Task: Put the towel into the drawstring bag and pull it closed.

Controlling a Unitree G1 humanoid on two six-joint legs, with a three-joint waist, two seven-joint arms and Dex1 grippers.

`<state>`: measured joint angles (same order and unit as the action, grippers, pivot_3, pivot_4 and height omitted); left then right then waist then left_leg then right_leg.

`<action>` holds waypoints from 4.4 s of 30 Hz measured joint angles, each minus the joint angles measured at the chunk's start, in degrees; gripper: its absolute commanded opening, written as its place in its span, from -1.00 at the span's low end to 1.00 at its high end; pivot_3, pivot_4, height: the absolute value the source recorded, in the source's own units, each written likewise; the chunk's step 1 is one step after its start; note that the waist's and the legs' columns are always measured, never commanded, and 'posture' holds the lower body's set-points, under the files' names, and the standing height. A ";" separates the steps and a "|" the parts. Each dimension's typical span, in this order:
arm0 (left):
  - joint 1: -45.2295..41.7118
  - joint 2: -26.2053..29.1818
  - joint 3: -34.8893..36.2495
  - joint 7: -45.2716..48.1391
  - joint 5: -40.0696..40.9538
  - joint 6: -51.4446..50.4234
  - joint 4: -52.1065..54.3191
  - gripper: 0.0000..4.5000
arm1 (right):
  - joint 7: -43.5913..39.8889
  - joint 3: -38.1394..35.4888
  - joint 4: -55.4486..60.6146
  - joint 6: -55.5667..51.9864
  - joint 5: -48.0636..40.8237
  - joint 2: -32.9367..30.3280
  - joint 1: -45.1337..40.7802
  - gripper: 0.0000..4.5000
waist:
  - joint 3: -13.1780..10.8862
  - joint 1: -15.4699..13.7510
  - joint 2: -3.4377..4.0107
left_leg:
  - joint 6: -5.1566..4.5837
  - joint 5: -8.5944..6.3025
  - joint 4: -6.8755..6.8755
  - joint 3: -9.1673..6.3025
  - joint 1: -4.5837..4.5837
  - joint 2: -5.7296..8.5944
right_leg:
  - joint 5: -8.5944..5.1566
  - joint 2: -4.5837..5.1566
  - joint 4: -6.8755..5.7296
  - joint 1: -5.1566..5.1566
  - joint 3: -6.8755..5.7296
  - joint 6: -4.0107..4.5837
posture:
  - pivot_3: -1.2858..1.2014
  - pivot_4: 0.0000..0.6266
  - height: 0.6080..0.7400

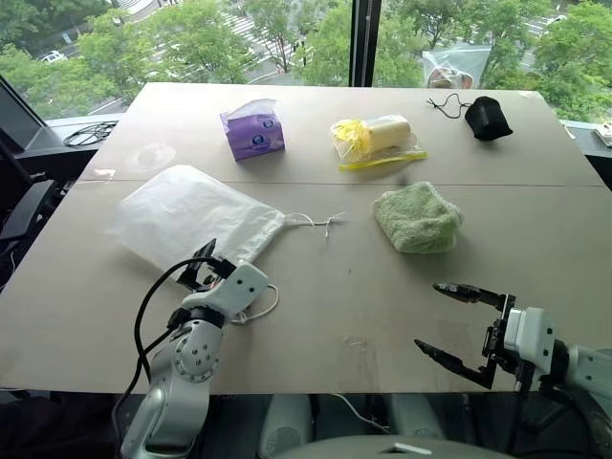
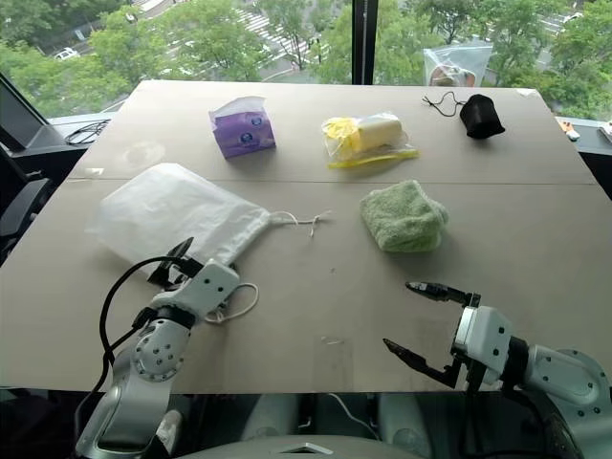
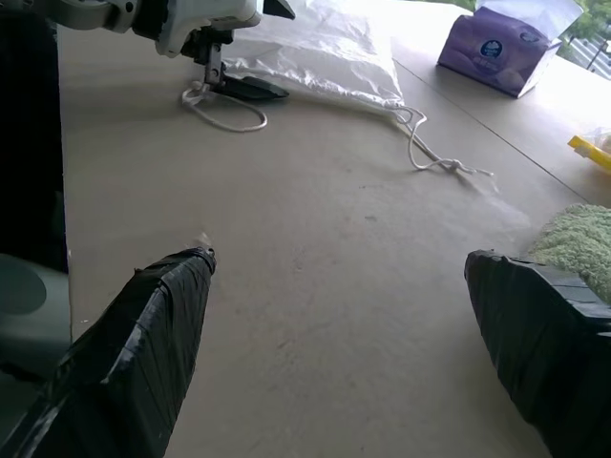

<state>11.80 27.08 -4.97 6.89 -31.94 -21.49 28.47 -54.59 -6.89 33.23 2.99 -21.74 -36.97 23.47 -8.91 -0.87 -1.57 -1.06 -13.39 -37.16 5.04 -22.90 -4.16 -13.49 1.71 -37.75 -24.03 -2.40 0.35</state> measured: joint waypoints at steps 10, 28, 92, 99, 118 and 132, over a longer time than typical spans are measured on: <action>-5.22 -2.09 -0.08 -5.47 -6.91 1.03 -5.46 0.97 | 1.66 1.10 0.00 0.00 1.04 0.35 -0.80 1.00 | 0.00 0.01 0.00 | -0.21 0.12 -0.01 0.01 0.01 0.00 | 0.01 0.00 -0.02 0.00 0.00 -0.01 | 0.03 -0.52 1.00; -18.70 -7.67 0.77 -13.84 -11.71 -4.46 -23.54 0.41 | 3.86 3.46 -0.57 -0.01 2.63 1.45 -1.92 1.00 | 0.02 0.02 -0.03 | -0.22 0.13 -0.05 0.01 0.01 0.02 | 0.09 0.00 -0.12 0.01 -0.04 -0.15 | 0.03 -0.52 1.00; -7.87 7.58 6.58 4.52 18.19 15.62 -14.70 0.15 | 8.02 6.94 2.34 -11.08 0.28 3.09 -8.05 1.00 | -0.08 0.01 -0.07 | -0.20 0.13 0.04 0.14 -0.14 -0.01 | 0.01 0.11 -0.10 -0.21 0.01 0.01 | 0.03 -0.52 1.00; -8.25 6.91 7.06 6.68 19.41 14.50 -15.25 0.15 | 8.17 7.12 2.34 -11.08 1.01 3.16 -7.64 1.00 | -0.08 0.01 -0.07 | -0.20 0.13 0.03 0.13 -0.14 0.00 | 0.01 0.09 -0.11 -0.21 -0.01 0.01 | 0.03 -0.52 1.00; -9.89 5.64 9.22 6.60 18.66 14.93 -16.82 0.15 | 8.80 7.20 2.61 -11.06 1.24 3.24 -6.49 1.00 | -0.07 0.02 -0.08 | -0.21 0.14 0.02 0.14 -0.14 0.00 | 0.01 0.08 -0.11 -0.20 0.00 0.00 | 0.03 -0.52 1.00; -11.30 5.03 9.42 6.82 18.24 14.08 -18.22 0.15 | 8.58 7.22 2.60 -11.06 1.24 3.24 -6.62 1.00 | -0.07 0.06 -0.08 | -0.21 0.14 0.02 0.15 -0.13 0.00 | 0.02 0.06 -0.11 -0.20 0.00 -0.01 | 0.03 -0.52 1.00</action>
<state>0.50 32.12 4.44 13.71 -13.69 -7.41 10.25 -46.01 0.33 35.83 -8.06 -20.50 -33.73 16.85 -8.98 -0.81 -1.65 -1.27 -13.25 -37.14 5.19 -23.03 -4.16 -13.48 1.77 -37.87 -24.23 -2.40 0.35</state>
